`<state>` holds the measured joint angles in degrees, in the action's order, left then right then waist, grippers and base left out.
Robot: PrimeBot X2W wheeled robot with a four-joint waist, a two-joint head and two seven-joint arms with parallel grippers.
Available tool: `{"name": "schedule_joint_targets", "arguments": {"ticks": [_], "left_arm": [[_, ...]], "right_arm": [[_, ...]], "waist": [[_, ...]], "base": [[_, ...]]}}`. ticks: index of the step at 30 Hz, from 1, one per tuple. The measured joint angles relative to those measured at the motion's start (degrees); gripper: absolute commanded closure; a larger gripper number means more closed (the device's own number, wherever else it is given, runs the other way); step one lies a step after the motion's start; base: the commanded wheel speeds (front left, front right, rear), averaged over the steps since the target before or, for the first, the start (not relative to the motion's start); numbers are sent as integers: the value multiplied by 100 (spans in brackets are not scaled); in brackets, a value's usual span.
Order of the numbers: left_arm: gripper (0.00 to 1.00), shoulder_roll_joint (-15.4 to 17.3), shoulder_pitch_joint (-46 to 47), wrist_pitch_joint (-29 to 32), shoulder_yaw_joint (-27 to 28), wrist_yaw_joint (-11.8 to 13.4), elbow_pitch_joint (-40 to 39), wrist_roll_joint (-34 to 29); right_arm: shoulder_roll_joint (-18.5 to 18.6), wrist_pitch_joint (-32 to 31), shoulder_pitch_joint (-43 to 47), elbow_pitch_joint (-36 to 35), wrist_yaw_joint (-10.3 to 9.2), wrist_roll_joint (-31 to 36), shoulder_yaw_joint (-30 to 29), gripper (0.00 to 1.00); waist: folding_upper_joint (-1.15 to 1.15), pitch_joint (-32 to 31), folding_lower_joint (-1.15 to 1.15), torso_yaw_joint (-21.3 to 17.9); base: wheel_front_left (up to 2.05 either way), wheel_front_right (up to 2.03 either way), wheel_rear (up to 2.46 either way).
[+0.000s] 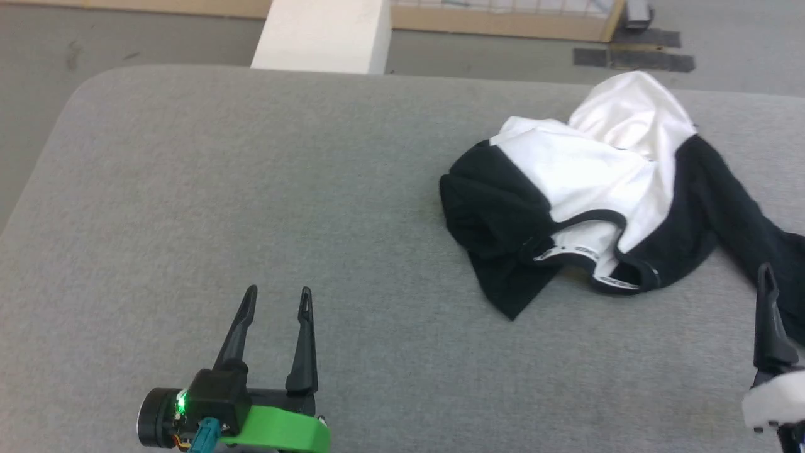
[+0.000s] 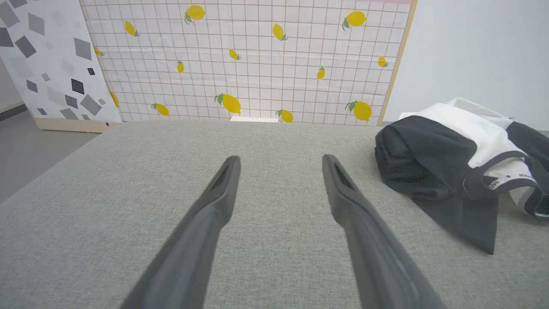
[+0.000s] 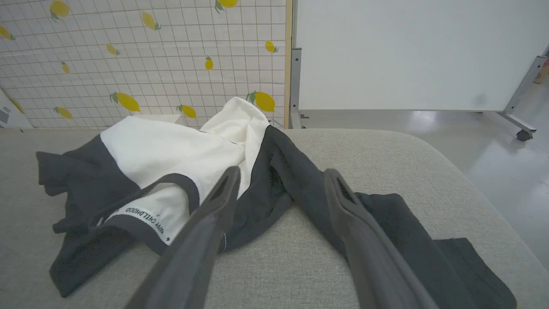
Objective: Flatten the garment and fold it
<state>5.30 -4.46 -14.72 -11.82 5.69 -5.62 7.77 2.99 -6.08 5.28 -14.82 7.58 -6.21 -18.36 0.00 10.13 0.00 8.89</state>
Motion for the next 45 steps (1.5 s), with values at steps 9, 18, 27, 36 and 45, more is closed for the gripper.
{"name": "schedule_joint_targets", "arguments": {"ticks": [9, 18, 27, 36, 45], "left_arm": [[0, 25, 545, 536, -530, -399, 207, -167], [0, -126, 2020, 2323, -1490, -1074, 1315, -65], [0, -213, 2961, 2722, -2024, -1170, 2431, 458], [93, -233, 3615, 2673, -2457, -956, 3433, 855], [100, -246, 3673, 2003, -2599, -431, 3538, 1301]], "right_arm": [[-7, 207, 202, 11, 0, -408, 18, 0], [-7, 135, 163, -53, -1, -439, 0, 0], [-7, 130, -75, -54, 0, -455, 116, 0], [-7, 130, -198, 23, 0, -456, 222, 0], [-8, 130, -199, 140, 0, -459, 114, 0]], "waist": [[0, -249, 0, -370], [0, 44, 0, -453], [0, 579, 0, -643], [0, 916, 0, -921], [0, 756, 0, -886]], "base": [[0, 0, 0], [0, 0, 0], [0, 0, 0], [0, 0, 0], [0, 0, 0]]}}
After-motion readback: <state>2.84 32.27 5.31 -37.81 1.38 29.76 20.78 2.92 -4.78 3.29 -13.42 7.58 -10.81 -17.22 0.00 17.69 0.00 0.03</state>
